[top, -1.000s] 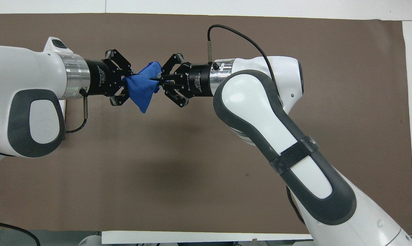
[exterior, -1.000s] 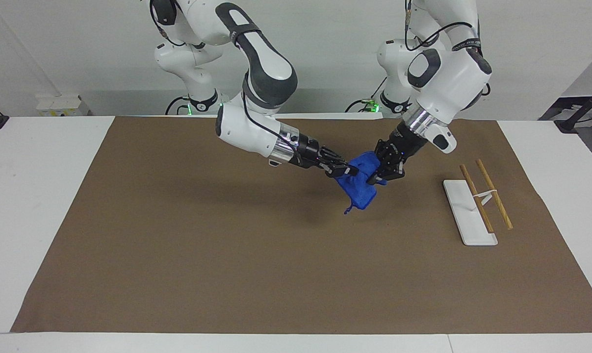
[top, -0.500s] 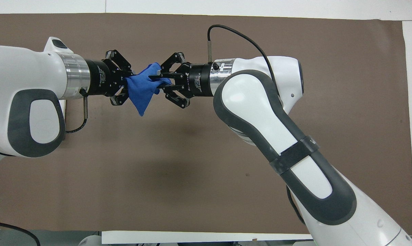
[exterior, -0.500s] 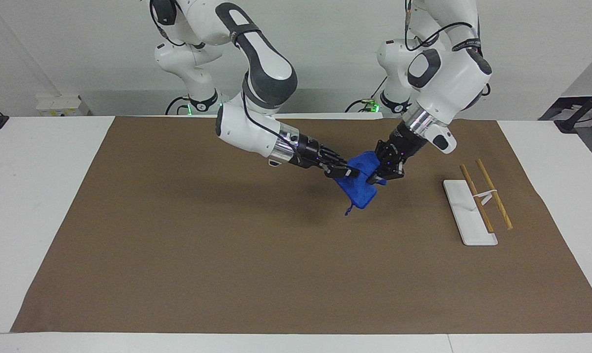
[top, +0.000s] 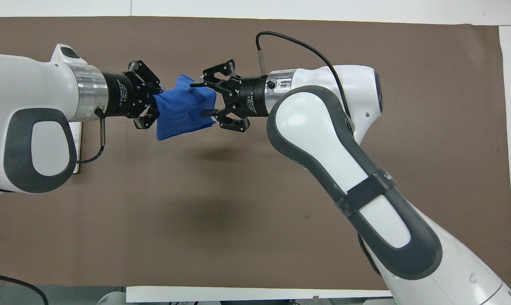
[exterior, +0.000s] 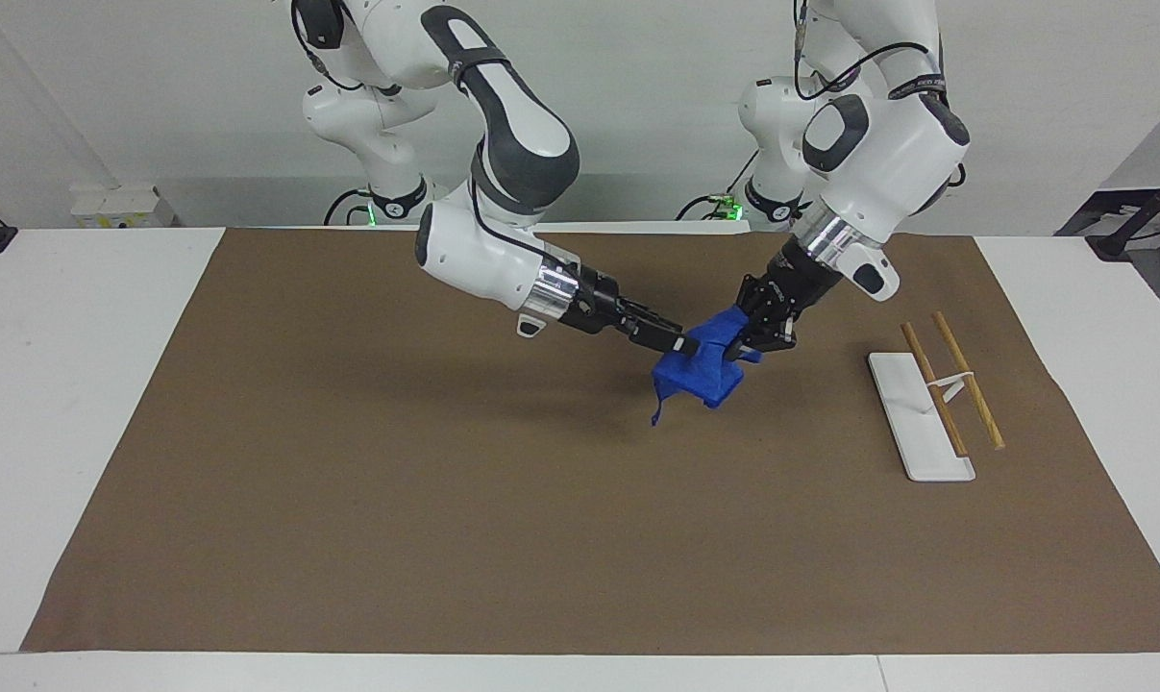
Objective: Right arm passes towel to left arm to hang
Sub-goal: 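Close the left gripper on the towel and open the right gripper, then carry the towel to the rack with the left gripper while the right gripper retracts, then drape the towel over the wooden rod with the left gripper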
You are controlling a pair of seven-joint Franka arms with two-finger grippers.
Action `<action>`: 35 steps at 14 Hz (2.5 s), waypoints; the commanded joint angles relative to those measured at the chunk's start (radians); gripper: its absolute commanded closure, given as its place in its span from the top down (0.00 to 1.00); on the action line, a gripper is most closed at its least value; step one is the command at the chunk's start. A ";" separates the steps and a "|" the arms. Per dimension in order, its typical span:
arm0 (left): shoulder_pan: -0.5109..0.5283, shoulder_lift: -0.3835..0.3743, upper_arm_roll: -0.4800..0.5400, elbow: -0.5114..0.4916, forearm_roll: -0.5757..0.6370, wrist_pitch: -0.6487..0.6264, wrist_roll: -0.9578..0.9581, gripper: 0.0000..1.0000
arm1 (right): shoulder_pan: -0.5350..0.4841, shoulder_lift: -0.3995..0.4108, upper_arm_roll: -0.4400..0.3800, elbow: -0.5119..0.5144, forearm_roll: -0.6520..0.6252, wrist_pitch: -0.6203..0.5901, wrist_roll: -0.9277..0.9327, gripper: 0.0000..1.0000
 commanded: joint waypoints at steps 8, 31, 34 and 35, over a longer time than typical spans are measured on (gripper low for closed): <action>0.026 -0.003 0.149 -0.013 -0.006 -0.130 0.154 0.07 | -0.322 -0.072 0.008 0.015 -1.009 -0.256 -0.426 1.00; 0.078 0.016 0.572 0.033 0.000 -0.227 0.031 0.00 | -0.452 -0.432 -0.145 0.077 -1.154 -0.877 -0.735 1.00; 0.081 0.025 0.595 0.025 0.000 -0.169 0.232 0.00 | -0.454 -0.437 -0.150 0.067 -1.155 -0.878 -0.735 1.00; 0.081 0.033 0.600 0.023 0.000 -0.153 0.254 0.00 | -0.454 -0.436 -0.150 0.067 -1.155 -0.878 -0.735 1.00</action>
